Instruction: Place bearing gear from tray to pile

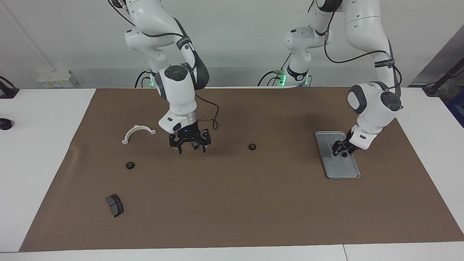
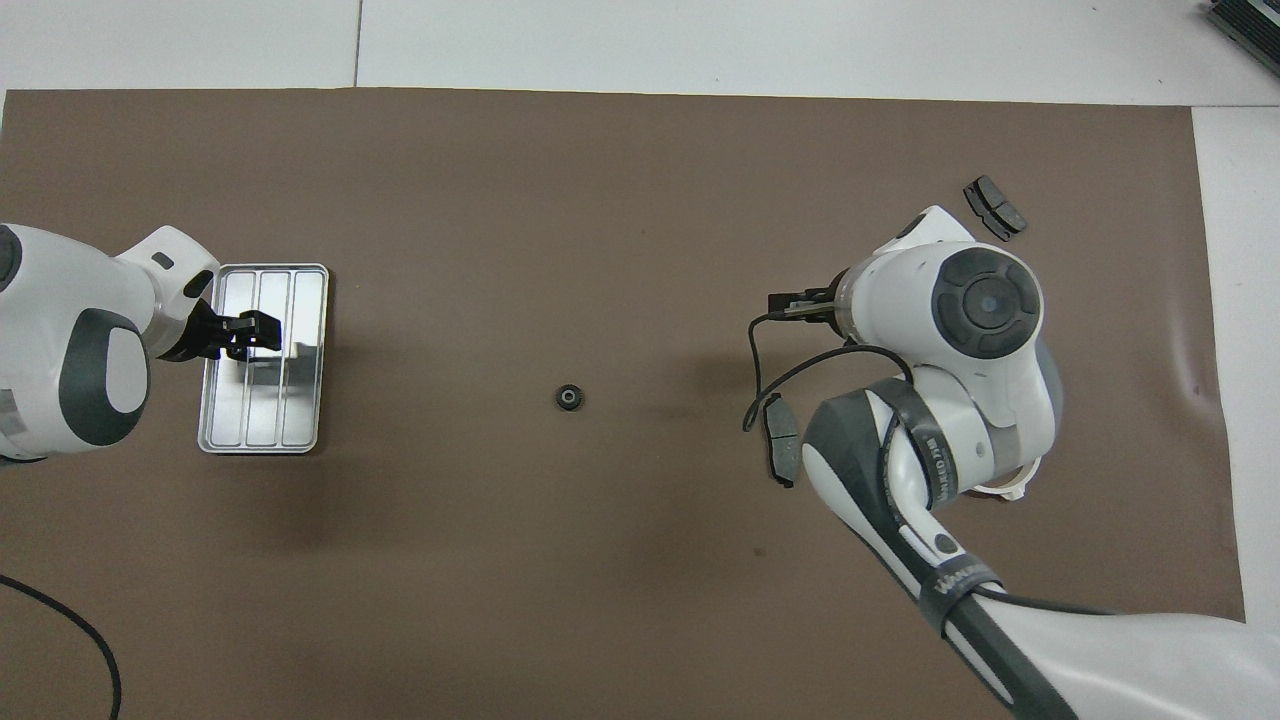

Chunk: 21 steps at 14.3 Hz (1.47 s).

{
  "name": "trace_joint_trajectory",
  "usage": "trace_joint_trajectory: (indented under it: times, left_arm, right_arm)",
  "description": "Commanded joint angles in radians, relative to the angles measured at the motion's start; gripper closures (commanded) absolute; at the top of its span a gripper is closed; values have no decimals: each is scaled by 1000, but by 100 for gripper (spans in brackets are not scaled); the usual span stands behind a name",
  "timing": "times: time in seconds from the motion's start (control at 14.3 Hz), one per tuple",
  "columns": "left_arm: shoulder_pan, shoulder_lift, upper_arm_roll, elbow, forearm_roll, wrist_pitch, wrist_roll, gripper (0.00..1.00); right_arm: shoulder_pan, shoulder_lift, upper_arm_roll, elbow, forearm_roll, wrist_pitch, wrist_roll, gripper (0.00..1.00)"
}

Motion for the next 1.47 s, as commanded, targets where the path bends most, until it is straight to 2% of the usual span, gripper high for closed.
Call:
trace_joint_trajectory:
  times: [0.0, 0.21, 0.35, 0.49, 0.7, 0.77, 0.84, 0.91, 1.19, 1.26, 1.4]
  left_arm:
    - [24, -29, -8, -77, 4, 62, 15, 36]
    - [43, -28, -8, -95, 6, 91, 44, 47]
    - [49, -24, -9, -89, 6, 87, 46, 63]
    - [47, -23, -8, -83, 6, 85, 46, 81]
    - [41, -18, -8, -66, 6, 85, 46, 99]
    - [38, -18, -8, -56, 6, 81, 46, 100]
    - [35, -17, -8, -42, 6, 68, 46, 100]
    - [33, -15, -9, -19, 6, 50, 44, 100]
    - [-20, 6, -9, 115, 6, -83, 29, 100]
    - [-45, 2, -9, 115, 6, -88, 11, 100]
    - [-91, -8, -9, 116, 6, -99, -41, 100]
  right_arm:
    - [75, 73, -4, 107, 26, -37, 113, 0]
    - [168, 176, -6, 229, 11, -88, 220, 0]
    - [224, 257, -6, 323, -6, -128, 275, 0]
    - [253, 302, -6, 361, -48, -127, 334, 0]
    - [311, 357, -6, 395, -61, -128, 391, 0]
    - [325, 363, -6, 394, -74, -121, 392, 0]
    - [328, 362, -6, 388, -89, -117, 394, 7]
    - [330, 362, -6, 380, -91, -117, 394, 8]
    - [336, 360, -6, 340, -95, -93, 398, 21]
    - [336, 362, -6, 337, -95, -90, 398, 29]
    - [343, 362, -6, 314, -95, -64, 407, 30]
